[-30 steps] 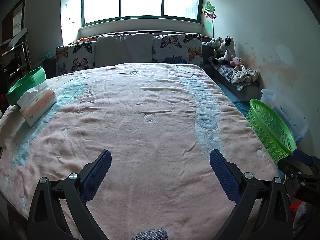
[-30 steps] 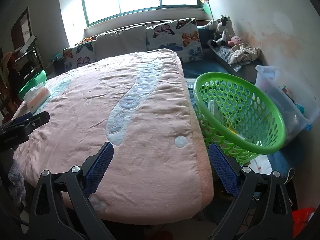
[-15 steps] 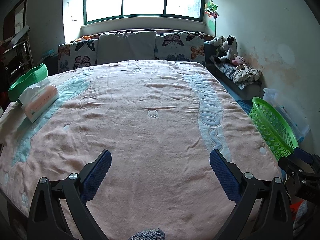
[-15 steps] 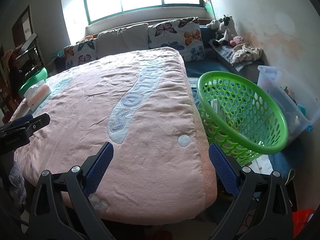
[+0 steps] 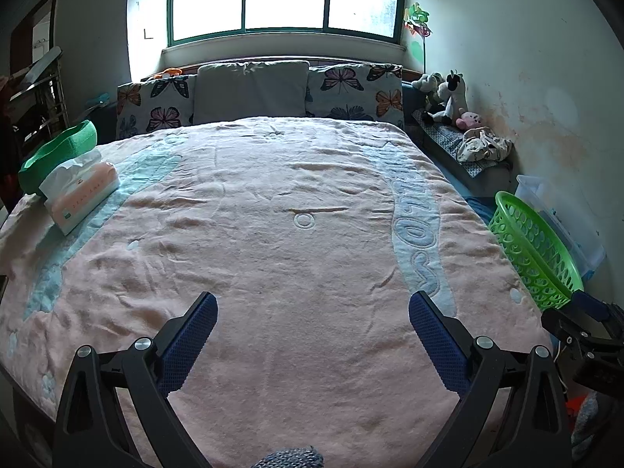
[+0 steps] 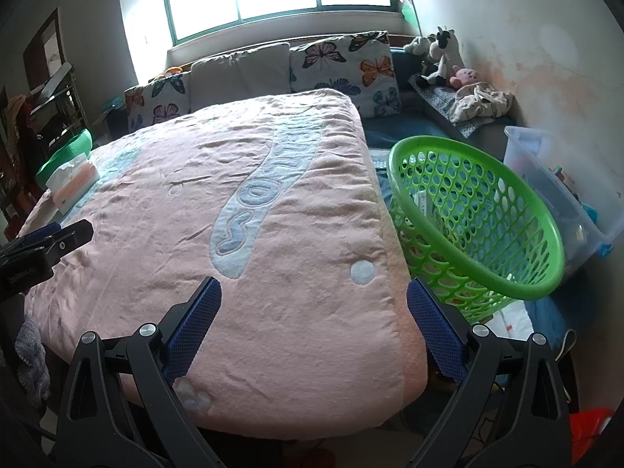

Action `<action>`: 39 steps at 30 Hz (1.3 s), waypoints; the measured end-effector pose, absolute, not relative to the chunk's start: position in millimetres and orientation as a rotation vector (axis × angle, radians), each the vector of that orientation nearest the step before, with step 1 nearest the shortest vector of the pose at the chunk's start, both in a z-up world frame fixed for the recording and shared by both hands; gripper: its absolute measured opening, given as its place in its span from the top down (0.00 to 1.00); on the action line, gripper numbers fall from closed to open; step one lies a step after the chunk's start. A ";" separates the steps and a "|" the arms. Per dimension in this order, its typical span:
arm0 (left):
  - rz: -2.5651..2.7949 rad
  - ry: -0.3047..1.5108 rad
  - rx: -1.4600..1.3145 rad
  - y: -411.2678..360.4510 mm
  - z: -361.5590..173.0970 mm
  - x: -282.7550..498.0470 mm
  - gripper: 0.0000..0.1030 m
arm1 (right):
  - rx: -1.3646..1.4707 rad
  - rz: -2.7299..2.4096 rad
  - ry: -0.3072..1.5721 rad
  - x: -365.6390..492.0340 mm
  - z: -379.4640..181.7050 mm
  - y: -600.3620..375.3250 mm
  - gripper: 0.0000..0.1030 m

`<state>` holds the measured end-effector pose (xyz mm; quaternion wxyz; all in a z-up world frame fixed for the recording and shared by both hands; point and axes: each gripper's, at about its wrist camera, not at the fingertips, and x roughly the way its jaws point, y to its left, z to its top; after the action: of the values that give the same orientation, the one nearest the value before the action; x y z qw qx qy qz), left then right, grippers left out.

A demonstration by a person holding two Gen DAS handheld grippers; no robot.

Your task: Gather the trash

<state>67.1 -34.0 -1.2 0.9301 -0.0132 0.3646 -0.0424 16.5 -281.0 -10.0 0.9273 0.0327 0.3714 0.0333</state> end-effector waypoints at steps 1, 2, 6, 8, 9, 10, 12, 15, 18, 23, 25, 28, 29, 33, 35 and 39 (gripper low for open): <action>-0.086 0.747 -0.028 -33.7 -1.8 67.3 0.07 | 0.066 0.069 0.761 16.7 -9.7 -281.3 0.08; -0.085 0.748 -0.028 -33.7 -2.1 67.2 0.07 | 0.066 0.070 0.761 16.7 -9.8 -281.2 0.08; -0.085 0.751 -0.028 -33.4 -2.5 66.1 0.07 | 0.069 0.068 0.763 16.5 -10.1 -281.3 0.08; -0.085 0.750 -0.027 -33.5 -2.6 66.0 0.07 | 0.067 0.068 0.764 16.4 -10.2 -281.0 0.08; -0.085 0.751 -0.027 -33.7 -2.9 65.9 0.07 | 0.067 0.068 0.763 16.4 -9.8 -281.1 0.08; -0.084 0.752 -0.028 -33.6 -2.8 65.9 0.07 | 0.069 0.069 0.763 16.5 -9.8 -281.4 0.08; -0.084 0.752 -0.030 -33.8 -2.7 65.4 0.07 | 0.070 0.068 0.764 16.7 -10.0 -281.4 0.08; -0.083 0.750 -0.025 -34.3 -2.8 64.9 0.07 | 0.072 0.069 0.766 16.9 -10.0 -281.4 0.08; -0.086 0.752 -0.027 -34.2 -3.2 65.1 0.07 | 0.072 0.070 0.768 17.1 -10.6 -281.7 0.08; -0.089 0.754 -0.025 -35.2 -3.5 65.2 0.07 | 0.074 0.071 0.767 17.3 -10.8 -281.6 0.08; -0.090 0.754 -0.026 -35.2 -3.6 65.0 0.07 | 0.073 0.070 0.768 17.4 -10.9 -281.8 0.08; -0.092 0.753 -0.026 -35.7 -3.7 64.8 0.07 | 0.077 0.070 0.769 17.1 -11.5 -281.9 0.08; -0.093 0.750 -0.024 -35.7 -3.8 64.7 0.07 | 0.076 0.070 0.770 17.2 -11.7 -281.6 0.08; -0.089 0.745 -0.022 -36.1 -3.2 64.7 0.07 | 0.077 0.072 0.769 17.6 -12.0 -281.4 0.08; -0.087 0.746 -0.023 -35.7 -2.9 64.8 0.07 | 0.077 0.072 0.769 17.6 -12.0 -281.6 0.08; -0.075 0.745 -0.023 -34.5 -3.1 64.6 0.07 | 0.079 0.072 0.769 17.7 -12.1 -281.7 0.08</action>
<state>64.6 -34.5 -3.1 0.9306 -0.0110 0.3640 -0.0364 17.7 -281.7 -12.1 0.9256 0.0384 0.3748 0.0352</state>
